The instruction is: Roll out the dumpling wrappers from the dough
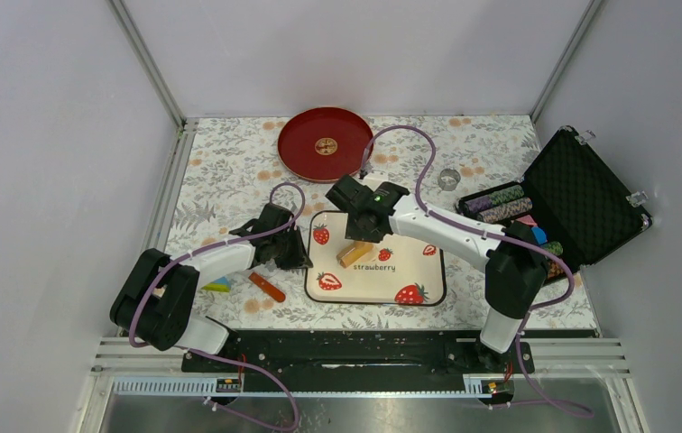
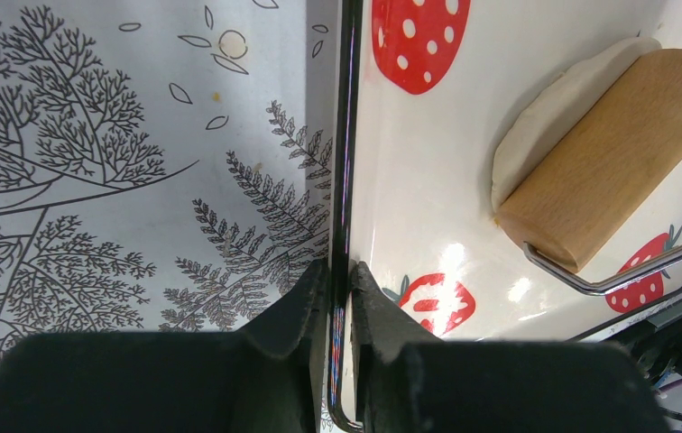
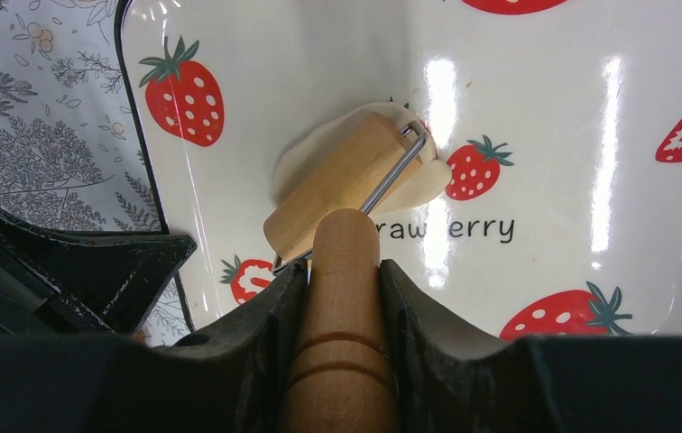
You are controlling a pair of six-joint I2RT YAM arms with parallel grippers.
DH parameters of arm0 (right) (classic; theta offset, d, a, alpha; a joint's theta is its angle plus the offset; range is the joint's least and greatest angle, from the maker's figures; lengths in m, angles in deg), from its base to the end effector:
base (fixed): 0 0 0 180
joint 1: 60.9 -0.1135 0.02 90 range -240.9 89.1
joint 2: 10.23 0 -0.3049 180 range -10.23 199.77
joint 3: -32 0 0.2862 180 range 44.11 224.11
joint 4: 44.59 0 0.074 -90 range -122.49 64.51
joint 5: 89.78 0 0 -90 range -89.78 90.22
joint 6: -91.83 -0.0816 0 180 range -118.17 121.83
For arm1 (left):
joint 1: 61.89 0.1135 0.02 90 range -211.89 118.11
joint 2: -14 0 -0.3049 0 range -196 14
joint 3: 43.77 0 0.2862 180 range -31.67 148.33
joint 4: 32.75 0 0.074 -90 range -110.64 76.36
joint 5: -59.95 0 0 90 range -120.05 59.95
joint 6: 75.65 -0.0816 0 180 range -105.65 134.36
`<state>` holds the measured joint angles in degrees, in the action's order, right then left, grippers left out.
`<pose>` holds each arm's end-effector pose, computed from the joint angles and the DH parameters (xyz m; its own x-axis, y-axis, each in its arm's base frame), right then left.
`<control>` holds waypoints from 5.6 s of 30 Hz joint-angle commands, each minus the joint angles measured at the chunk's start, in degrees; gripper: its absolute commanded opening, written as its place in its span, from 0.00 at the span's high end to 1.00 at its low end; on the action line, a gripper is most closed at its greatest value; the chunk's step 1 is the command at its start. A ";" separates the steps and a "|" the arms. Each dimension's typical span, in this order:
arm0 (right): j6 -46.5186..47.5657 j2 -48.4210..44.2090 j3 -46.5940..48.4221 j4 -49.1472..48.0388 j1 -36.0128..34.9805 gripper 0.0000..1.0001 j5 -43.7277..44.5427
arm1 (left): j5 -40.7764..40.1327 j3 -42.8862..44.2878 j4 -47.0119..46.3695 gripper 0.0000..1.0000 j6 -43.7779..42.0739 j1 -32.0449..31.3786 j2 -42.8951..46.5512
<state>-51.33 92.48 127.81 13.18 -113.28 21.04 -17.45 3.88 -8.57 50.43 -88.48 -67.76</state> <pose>0.2888 0.3272 0.2407 -0.8490 0.1238 -0.5136 0.0533 0.9873 0.1498 0.2550 -0.1475 0.1241 -0.9325 -0.1760 -0.3155 -0.0121 0.8881 -0.4595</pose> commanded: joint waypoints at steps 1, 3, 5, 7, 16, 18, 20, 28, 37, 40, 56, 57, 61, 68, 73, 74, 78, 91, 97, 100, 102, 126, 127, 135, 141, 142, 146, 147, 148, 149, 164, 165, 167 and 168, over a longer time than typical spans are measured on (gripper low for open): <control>-1.54 9.88 -7.04 -8.27 1.95 1.00 -2.98 | -4.16 -0.62 4.70 1.00 -1.34 0.31 -1.35; -1.77 10.28 -6.89 -8.26 2.02 1.00 -2.94 | -4.21 -0.65 4.67 1.00 -1.35 0.31 -1.33; -1.89 10.76 -6.45 -7.49 2.06 1.00 -3.05 | -4.18 -0.60 4.69 1.00 -1.31 0.32 -1.35; -1.73 11.03 -6.41 -7.73 2.11 1.00 -3.37 | -4.19 -0.66 4.69 1.00 -1.36 0.35 -1.35; 0.46 11.75 -6.13 -11.55 2.11 1.00 -5.84 | -4.18 -0.64 4.71 1.00 -1.34 0.31 -1.35; 0.86 11.70 -6.03 -11.92 2.11 1.00 -5.78 | -4.21 -0.66 4.71 1.00 -1.35 0.31 -1.30; 1.14 11.59 -6.10 -12.33 2.11 1.00 -5.84 | -4.17 -0.65 4.65 1.00 -1.36 0.31 -1.30; 1.87 10.93 -6.88 -15.27 2.11 1.00 -7.73 | -4.22 -0.65 4.70 1.00 -1.33 0.31 -1.35; 3.60 10.79 -7.42 -17.38 1.98 1.00 -9.46 | -4.21 -0.64 4.64 1.00 -1.29 0.38 -1.40; 5.31 10.59 -7.40 -18.69 1.62 1.00 -10.27 | -4.17 -0.54 4.72 1.00 -1.40 0.26 -1.43; 12.75 13.11 -8.36 -25.31 0.69 1.00 -16.26 | -4.08 -0.51 4.71 1.00 -1.45 0.22 -1.47; 12.50 13.12 -8.53 -25.79 0.70 1.00 -16.48 | -4.14 -0.52 4.71 1.00 -1.45 0.22 -1.48; 11.42 14.50 -7.95 -24.95 0.70 1.00 -16.73 | -4.10 -0.49 4.70 1.00 -1.44 0.22 -1.52; 9.99 15.58 -9.09 -24.56 0.66 1.00 -17.78 | -4.15 -0.51 4.70 1.00 -1.44 0.22 -1.48; 10.15 16.57 -8.45 -24.55 -0.17 1.00 -17.98 | -4.13 -0.54 4.68 1.00 -1.44 0.22 -1.53; 10.26 16.87 -8.00 -24.03 -0.46 1.00 -17.62 | -4.16 -0.51 4.66 1.00 -1.42 0.24 -1.47; 10.05 17.57 -8.13 -23.38 -1.01 1.00 -16.30 | -4.18 -0.56 4.64 1.00 -1.43 0.22 -1.51; 13.50 8.88 -5.06 -21.31 -1.23 1.00 -13.37 | -4.19 -0.56 4.70 1.00 -1.45 0.22 -1.48; 14.89 3.79 0.26 -16.76 -0.70 1.00 -12.20 | -4.15 -0.53 4.70 1.00 -1.44 0.22 -1.45; 14.23 1.64 0.18 -16.34 0.62 1.00 -13.01 | -4.19 -0.56 4.70 1.00 -1.44 0.22 -1.39; 13.90 0.36 -0.19 -16.45 1.45 1.00 -13.51 | -4.19 -0.63 4.67 1.00 -1.38 0.18 -1.40; 18.82 -1.47 -0.88 -18.51 10.00 1.00 -13.29 | -4.16 -0.57 4.66 1.00 -1.43 0.23 -1.45; 18.80 -0.96 -1.53 -19.35 9.95 1.00 -12.86 | -4.13 -0.55 4.74 1.00 -1.43 0.22 -1.40; 18.55 2.38 -6.18 -23.32 9.63 1.00 -13.24 | -4.10 -0.50 4.70 1.00 -1.44 0.23 -1.50; 17.94 2.01 -10.93 -25.49 6.67 1.00 -11.78 | -4.12 -0.56 4.70 1.00 -1.45 0.22 -1.48; 17.89 2.03 -11.62 -25.97 5.93 1.00 -11.37 | -4.08 -0.53 4.70 1.00 -1.47 0.22 -1.49; 17.32 3.48 -13.24 -26.45 3.39 1.00 -10.07 | -4.11 -0.57 4.71 1.00 -1.52 0.22 -1.48; 17.04 3.92 -13.72 -26.68 3.01 1.00 -9.76 | -4.11 -0.53 4.71 1.00 -1.53 0.22 -1.53; 16.77 4.32 -14.38 -27.11 2.80 1.00 -9.65 | -4.09 -0.56 4.70 1.00 -1.47 0.22 -1.51; 16.44 4.60 -15.01 -27.43 2.61 1.00 -9.46 | -4.12 -0.56 4.63 1.00 -1.53 0.22 -1.48; 16.81 7.28 -16.38 -27.80 -0.38 1.00 -7.66 | -4.11 -0.56 4.71 1.00 -1.43 0.22 -1.53; 16.88 7.59 -16.10 -27.66 -0.62 1.00 -7.59 | -4.08 -0.52 4.70 1.00 -1.43 0.24 -1.48; 16.99 8.10 -15.63 -27.42 -1.11 1.00 -7.61 | -4.14 -0.57 4.71 1.00 -1.39 0.23 -1.48; 17.00 8.27 -15.39 -27.47 -1.33 1.00 -7.58 | -4.07 -0.54 4.74 1.00 -1.44 0.22 -1.49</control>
<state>-33.78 92.55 115.55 -23.08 -111.26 19.40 -20.18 4.56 -7.58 52.37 -87.49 -67.80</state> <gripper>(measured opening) 0.386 0.115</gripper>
